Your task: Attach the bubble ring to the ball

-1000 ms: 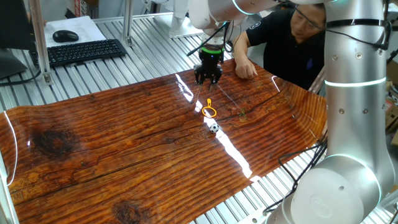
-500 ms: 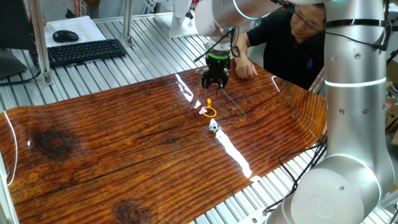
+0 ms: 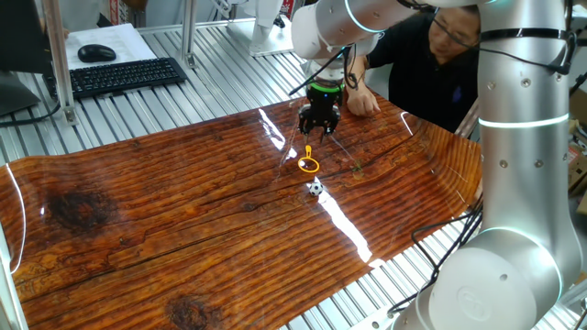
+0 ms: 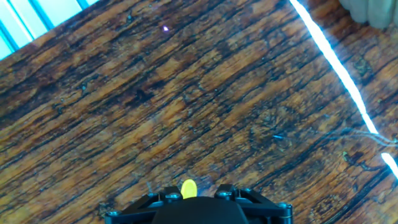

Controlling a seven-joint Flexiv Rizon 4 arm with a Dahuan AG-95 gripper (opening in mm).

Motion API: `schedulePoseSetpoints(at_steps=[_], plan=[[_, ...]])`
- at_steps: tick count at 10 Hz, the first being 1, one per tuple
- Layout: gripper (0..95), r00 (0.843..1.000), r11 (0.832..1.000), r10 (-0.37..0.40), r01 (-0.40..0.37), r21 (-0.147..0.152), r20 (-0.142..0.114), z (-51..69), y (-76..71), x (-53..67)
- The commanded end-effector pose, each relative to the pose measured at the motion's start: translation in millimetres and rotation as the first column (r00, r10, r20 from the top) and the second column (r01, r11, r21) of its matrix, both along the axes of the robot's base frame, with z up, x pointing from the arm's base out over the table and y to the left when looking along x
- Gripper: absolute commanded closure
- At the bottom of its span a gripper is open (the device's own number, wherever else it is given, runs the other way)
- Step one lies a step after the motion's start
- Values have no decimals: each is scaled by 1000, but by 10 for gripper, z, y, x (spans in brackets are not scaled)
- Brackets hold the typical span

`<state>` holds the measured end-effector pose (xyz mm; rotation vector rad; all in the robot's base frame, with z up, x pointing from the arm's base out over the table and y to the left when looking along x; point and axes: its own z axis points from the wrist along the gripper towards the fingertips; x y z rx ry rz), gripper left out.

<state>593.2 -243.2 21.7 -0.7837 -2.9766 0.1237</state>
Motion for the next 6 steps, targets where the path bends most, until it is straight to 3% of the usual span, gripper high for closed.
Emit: schedulePoseSetpoints(at_steps=[1, 6], plan=[[570, 1000, 1000, -2, 2, 3, 13, -38, 1, -16], [570, 1000, 1000, -13, 13, 13, 18, -85, 63, -36]])
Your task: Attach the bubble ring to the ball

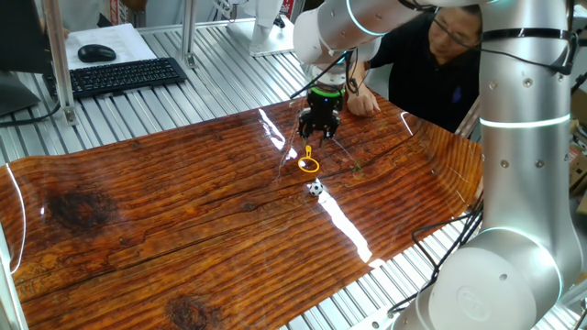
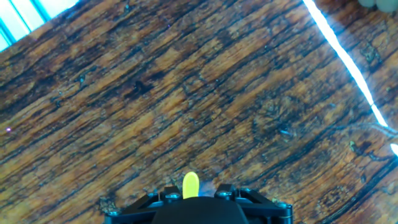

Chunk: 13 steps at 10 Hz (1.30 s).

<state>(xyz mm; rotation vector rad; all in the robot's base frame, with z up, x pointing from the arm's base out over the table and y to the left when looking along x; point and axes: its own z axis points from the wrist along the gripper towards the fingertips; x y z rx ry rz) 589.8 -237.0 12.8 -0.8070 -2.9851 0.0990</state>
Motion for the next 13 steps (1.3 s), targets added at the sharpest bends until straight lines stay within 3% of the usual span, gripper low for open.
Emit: schedulePoseSetpoints(at_steps=[1, 10, 11, 12, 13], plan=[[570, 1000, 1000, -1, 1, 2, 3, -17, 8, -3], [570, 1000, 1000, -16, 16, 27, 14, -129, 79, -111], [760, 1000, 1000, -12, 12, 29, 16, -128, 81, -113], [760, 1000, 999, -7, 7, 34, 18, -122, 86, -118], [950, 1000, 999, -3, 2, 40, 19, -119, 90, -121]])
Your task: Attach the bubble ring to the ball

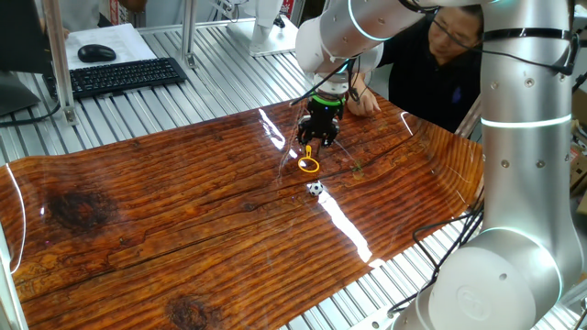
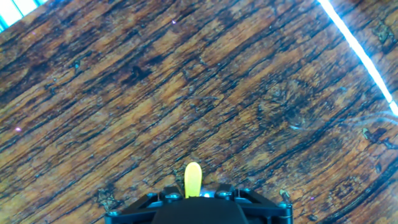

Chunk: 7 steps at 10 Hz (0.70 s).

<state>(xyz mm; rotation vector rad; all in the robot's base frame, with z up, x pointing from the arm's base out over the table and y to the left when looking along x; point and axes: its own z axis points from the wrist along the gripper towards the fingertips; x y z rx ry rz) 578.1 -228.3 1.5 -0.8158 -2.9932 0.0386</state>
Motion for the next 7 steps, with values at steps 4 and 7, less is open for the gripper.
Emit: schedulePoseSetpoints(at_steps=[4, 7], plan=[[950, 1000, 1000, 18, -18, 13, 10, 8, 14, -12], [950, 999, 999, 32, -32, 10, 4, 55, 48, -32]])
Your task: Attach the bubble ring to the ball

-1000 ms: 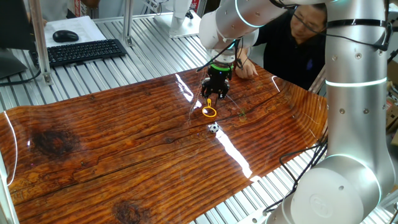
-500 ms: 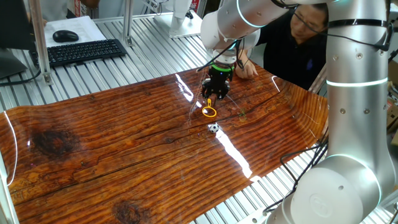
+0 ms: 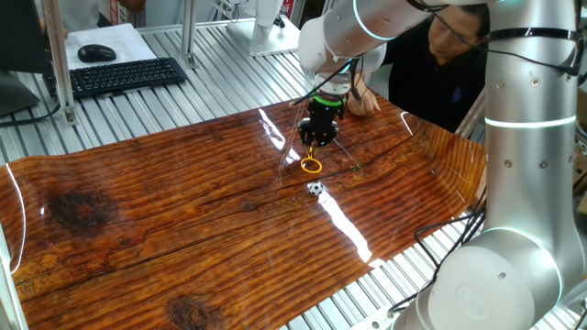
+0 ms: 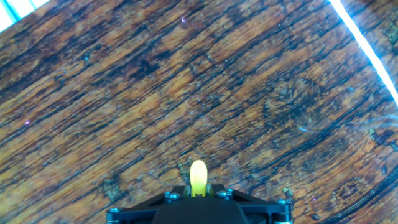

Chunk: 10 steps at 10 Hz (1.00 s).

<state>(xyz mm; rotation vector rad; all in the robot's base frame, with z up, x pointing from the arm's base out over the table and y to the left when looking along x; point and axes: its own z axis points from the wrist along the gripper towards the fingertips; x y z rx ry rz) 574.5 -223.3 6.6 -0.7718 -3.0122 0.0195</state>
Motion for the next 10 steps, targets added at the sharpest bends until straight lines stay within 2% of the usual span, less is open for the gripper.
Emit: schedulePoseSetpoints(at_steps=[1, 3, 6, 10], plan=[[950, 1000, 1000, 10, -10, -1, -14, 43, -2, 20], [950, 1000, 1000, 3, -3, 5, -29, 159, 19, -17], [950, 999, 1000, -28, 28, 2, -40, 329, 164, -190], [950, 998, 999, -35, 36, 16, -58, 477, 272, -384]])
